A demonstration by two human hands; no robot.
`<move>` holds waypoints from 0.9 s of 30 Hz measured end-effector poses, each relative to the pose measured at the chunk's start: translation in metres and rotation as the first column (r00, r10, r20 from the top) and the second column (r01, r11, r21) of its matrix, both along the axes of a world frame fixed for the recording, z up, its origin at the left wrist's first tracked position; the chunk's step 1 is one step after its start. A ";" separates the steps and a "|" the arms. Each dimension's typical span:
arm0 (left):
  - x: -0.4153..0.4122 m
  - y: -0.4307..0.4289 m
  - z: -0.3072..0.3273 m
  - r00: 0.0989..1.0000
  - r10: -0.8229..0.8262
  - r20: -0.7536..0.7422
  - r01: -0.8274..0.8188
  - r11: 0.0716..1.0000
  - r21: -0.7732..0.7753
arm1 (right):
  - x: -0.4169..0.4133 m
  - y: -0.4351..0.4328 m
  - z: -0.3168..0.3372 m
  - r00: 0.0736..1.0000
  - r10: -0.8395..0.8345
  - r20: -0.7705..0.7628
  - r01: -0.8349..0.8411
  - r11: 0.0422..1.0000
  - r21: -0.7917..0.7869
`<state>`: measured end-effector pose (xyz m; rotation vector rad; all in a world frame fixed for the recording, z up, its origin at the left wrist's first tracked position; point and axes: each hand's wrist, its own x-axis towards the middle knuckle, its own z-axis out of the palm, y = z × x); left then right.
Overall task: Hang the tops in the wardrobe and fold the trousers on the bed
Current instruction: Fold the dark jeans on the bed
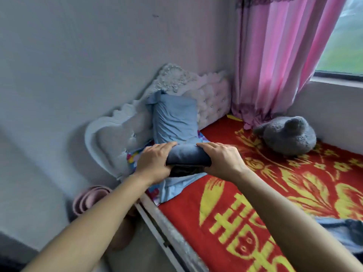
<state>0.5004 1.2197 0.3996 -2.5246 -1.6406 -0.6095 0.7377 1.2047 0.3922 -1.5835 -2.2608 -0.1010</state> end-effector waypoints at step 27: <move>-0.551 -0.455 0.155 0.849 0.495 0.184 -0.525 0.752 0.398 | -0.580 -0.297 0.183 0.731 0.668 0.140 -0.674 0.674 0.304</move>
